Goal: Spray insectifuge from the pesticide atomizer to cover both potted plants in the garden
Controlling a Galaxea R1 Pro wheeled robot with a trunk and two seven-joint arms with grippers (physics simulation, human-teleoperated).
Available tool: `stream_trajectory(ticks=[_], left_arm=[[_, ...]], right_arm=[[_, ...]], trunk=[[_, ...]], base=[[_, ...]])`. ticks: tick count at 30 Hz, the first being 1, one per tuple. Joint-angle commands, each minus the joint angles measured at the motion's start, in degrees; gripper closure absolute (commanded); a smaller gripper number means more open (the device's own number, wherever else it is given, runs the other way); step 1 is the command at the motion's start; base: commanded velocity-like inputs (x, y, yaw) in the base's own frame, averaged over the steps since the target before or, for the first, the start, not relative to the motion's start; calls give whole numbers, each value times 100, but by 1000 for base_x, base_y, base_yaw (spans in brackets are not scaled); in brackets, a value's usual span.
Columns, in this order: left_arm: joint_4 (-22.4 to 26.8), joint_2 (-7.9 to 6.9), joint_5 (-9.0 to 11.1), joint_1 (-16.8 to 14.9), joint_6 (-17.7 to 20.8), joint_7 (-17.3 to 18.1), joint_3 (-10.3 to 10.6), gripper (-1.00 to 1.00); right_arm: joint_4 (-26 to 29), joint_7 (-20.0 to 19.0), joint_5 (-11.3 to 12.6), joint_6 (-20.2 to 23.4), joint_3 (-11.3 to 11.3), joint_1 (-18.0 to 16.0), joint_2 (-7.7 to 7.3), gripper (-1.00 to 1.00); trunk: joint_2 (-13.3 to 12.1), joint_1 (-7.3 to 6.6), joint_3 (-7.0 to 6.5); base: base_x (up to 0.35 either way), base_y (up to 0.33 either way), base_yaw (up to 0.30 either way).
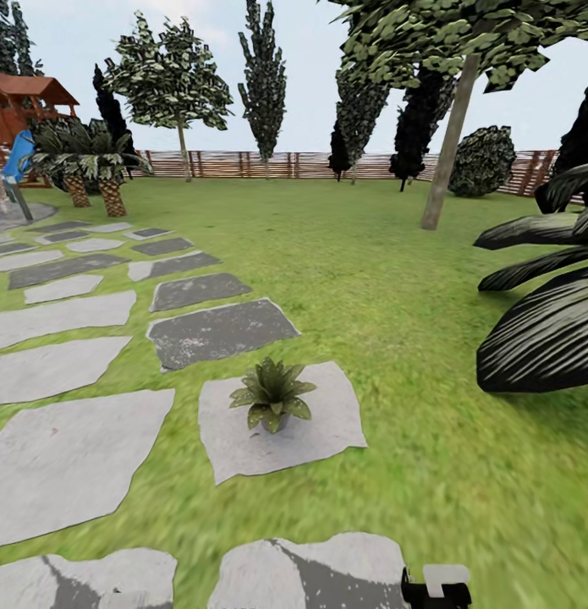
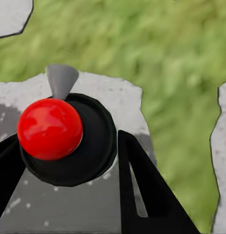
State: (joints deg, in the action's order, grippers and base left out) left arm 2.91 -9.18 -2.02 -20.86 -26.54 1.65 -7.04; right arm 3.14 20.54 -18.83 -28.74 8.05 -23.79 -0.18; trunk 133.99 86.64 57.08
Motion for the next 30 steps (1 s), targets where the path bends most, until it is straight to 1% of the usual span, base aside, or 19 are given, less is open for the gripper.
stream_trajectory(ticks=[1, 3, 6, 7, 30], left_arm=[[-9, -17, 23, -6, -18, 12, -41, 100], [-12, -28, 108, -6, -22, 11, -42, 100], [-44, -15, 141, 2, -11, 12, -27, 100], [-43, 12, 157, 3, -10, 11, -26, 100], [-54, 34, 168, 3, -1, 6, -28, 100]], right_arm=[[-6, 20, -60, -18, 47, -3, 5, -100], [-7, 20, -60, -18, 47, -3, 8, -100], [-15, 20, -60, -18, 47, -3, 33, -100], [-15, 14, -60, -18, 47, -3, 46, -100], [-12, 20, -68, -18, 46, -3, 52, -100]], trunk=[[3, -2, 7], [3, -2, 13], [3, -2, 27], [3, -2, 31], [3, -2, 137]], base=[[0, 206, 278], [0, 224, 275], [0, 23, 272], [0, 1, 272], [0, 0, 270]])
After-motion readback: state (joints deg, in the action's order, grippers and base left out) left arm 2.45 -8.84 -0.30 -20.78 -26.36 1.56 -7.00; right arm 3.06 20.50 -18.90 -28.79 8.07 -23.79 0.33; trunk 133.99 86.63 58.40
